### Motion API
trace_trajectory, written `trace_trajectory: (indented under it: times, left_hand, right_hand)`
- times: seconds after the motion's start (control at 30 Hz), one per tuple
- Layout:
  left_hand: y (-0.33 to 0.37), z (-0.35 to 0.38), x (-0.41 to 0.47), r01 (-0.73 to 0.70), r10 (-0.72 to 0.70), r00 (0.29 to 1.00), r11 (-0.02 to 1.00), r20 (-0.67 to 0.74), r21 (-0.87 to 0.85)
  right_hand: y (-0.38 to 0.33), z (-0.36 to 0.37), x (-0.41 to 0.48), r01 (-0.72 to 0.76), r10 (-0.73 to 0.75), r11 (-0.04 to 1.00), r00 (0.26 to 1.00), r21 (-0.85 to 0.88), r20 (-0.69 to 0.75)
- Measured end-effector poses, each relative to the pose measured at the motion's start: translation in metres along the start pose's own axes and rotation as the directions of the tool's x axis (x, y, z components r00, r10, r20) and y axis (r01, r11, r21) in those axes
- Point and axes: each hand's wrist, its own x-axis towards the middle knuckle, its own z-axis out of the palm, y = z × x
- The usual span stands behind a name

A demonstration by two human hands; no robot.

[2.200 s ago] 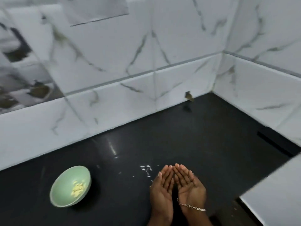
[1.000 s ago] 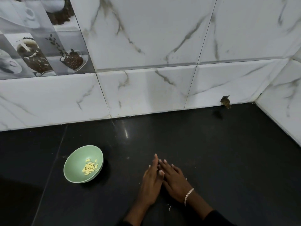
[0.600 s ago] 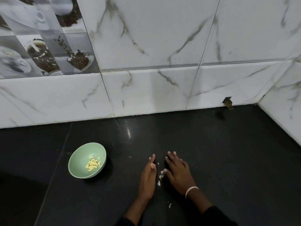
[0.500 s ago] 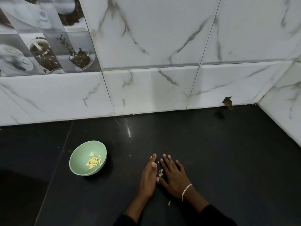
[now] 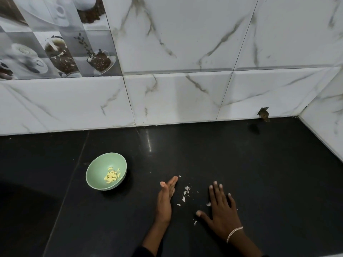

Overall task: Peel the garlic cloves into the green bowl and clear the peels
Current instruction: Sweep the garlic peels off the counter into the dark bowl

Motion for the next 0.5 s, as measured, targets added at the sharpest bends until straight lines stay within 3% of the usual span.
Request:
trace_trajectory:
  times: [0.07,0.13,0.23,0.27,0.33,0.4,0.5]
  left_hand:
    - [-0.006,-0.001,0.000,0.005,-0.005,1.000,1.000,0.004,-0.002]
    - [-0.009,-0.003,0.002,-0.061,0.060,0.998,0.993,0.011,0.099]
    - [-0.004,-0.005,0.022,-0.198,0.204,0.978,0.882,0.032,0.428]
    - [-0.003,-0.006,0.031,-0.244,0.235,0.968,0.779,0.092,0.577]
    - [-0.005,-0.009,0.046,-0.334,0.214,0.941,0.461,0.262,0.822]
    - [-0.011,-0.012,0.049,-0.404,0.161,0.912,0.197,0.377,0.893]
    - [-0.020,-0.014,0.028,-0.478,0.128,0.872,0.019,0.472,0.878]
  right_hand:
    - [-0.017,0.006,-0.008,0.183,-0.184,0.983,0.982,0.005,0.043]
    - [-0.026,-0.006,0.004,0.305,-0.308,0.951,0.950,0.052,0.056]
    - [-0.018,-0.027,0.055,0.267,-0.267,0.961,0.964,0.067,-0.012]
    - [-0.015,-0.033,0.071,0.250,-0.250,0.968,0.968,0.036,0.007]
    - [-0.012,-0.039,0.092,0.283,-0.278,0.958,0.956,-0.050,0.093]
    - [-0.015,-0.035,0.097,0.385,-0.368,0.916,0.918,-0.110,0.145]
    - [-0.016,-0.026,0.079,0.506,-0.489,0.848,0.862,-0.158,0.132]
